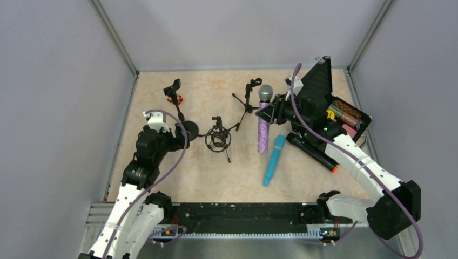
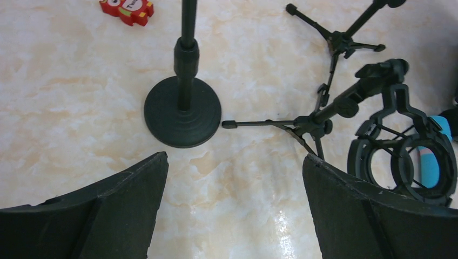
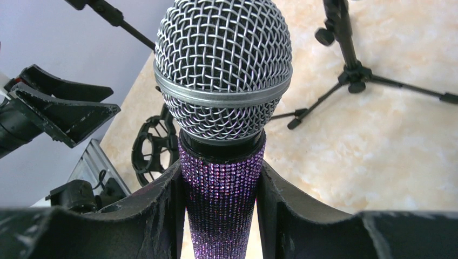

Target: Attach the microphones to the stand

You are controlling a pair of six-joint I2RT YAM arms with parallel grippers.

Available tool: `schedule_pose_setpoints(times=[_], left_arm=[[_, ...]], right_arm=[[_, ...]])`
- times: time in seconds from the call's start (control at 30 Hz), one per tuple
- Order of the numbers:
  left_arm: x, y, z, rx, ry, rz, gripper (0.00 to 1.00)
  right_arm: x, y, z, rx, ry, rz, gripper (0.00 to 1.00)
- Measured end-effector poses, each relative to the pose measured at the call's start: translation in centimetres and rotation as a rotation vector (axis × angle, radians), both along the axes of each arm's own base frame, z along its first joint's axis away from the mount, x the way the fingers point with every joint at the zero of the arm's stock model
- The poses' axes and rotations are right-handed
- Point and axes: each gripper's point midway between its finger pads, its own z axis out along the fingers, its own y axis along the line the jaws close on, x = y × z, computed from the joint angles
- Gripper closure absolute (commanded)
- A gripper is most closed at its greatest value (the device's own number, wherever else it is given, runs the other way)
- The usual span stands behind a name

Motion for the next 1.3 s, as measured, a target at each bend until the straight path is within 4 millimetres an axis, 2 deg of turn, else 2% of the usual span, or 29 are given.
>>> schedule_pose_setpoints(times=[0.23, 0.4, 0.53, 0.73, 1.0, 1.3], left_arm=[[-0.5, -0.8, 0.3, -0.021, -0.107, -0.06, 0.02], [-0.3, -1.0, 0.6, -0.026, -0.13, -0.065, 0.03], [-0.1, -1.2, 0.5, -0.027, -0.125, -0.074, 0.03], [0.1, -1.4, -0.2, -0.023, -0.099, -0.089, 0.03], [0.1, -1.7, -0.4, -0.009, -0.094, -0.109, 0.02], [0.2, -1.8, -0.2, -0.01, -0.103, -0.119, 0.02]], right_arm=[[-0.6, 3.1, 4.2, 0.029, -0.234, 0.073, 1.0], [-2.1, 5.6, 8.0, 0.069, -0.456, 0.142, 1.0], [-3.6, 7.5, 9.9, 0.091, -0.598, 0.21, 1.0], [-5.5, 10.1, 11.4, 0.148, -0.752, 0.357, 1.0], [-10.4, 13.3, 12.9, 0.239, -0.944, 0.589, 1.0], [-12.0, 14.5, 13.5, 0.333, -1.002, 0.648, 1.0]])
